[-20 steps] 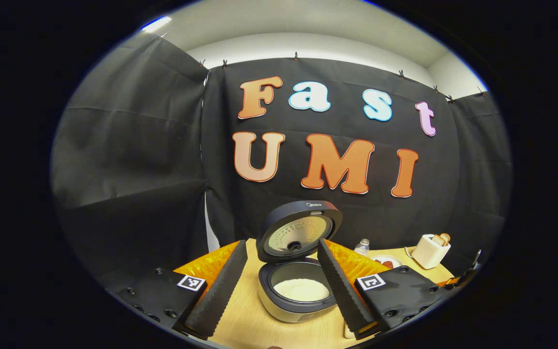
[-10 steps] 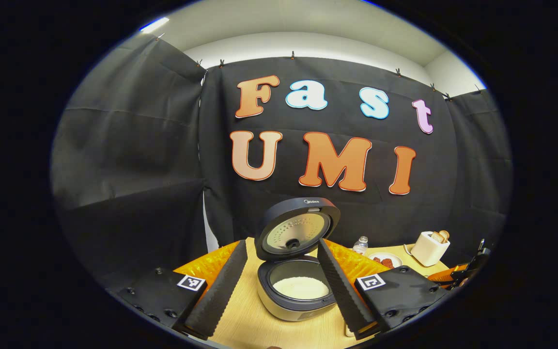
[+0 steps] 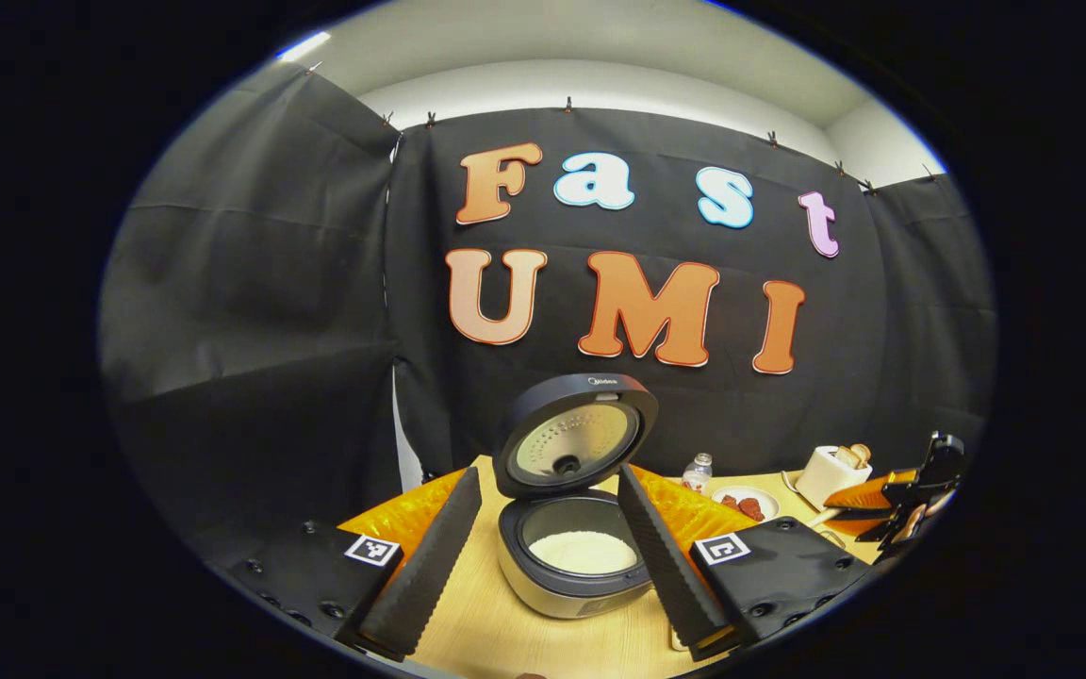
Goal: Close the left gripper, press the button to open the rice cooker; take a wooden spoon from the chopstick holder with the right hand, scoop a spoonful of rice and pour it into the rice cooker, then put the wooden spoon back into the chopstick holder.
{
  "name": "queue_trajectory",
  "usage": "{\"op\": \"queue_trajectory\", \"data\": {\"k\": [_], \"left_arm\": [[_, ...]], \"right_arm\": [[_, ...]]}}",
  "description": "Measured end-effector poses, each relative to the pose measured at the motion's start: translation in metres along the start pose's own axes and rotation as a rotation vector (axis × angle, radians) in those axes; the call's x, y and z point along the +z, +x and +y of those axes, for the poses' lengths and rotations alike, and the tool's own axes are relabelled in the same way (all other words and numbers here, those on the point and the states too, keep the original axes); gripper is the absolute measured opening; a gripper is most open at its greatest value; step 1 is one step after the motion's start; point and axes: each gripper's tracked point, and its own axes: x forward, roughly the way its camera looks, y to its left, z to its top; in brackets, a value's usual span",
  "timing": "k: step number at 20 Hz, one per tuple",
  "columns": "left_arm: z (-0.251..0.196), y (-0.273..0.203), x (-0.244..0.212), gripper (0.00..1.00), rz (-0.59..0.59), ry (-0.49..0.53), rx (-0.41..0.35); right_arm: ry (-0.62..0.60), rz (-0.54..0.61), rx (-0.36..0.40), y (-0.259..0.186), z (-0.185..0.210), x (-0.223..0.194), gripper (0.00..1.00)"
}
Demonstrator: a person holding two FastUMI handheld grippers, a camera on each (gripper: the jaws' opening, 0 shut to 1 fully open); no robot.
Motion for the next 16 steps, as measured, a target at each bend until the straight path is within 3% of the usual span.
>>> {"op": "queue_trajectory", "data": {"k": [12,13,14,16], "left_arm": [[0.008,-0.011,0.004,1.0,-0.027,0.047,0.006],[0.01,-0.011,0.004,1.0,-0.027,0.046,0.01],[0.013,-0.012,0.004,1.0,-0.029,0.045,0.014],[0.019,-0.017,0.005,1.0,-0.031,0.041,0.027]], "right_arm": [[-0.074,0.027,0.069,0.052,0.081,-0.009,0.14],[-0.085,0.023,0.075,0.057,0.088,-0.009,0.1],[-0.095,0.023,0.081,0.062,0.095,-0.011,0.14],[-0.118,0.014,0.086,0.071,0.107,-0.011,0.14]]}}
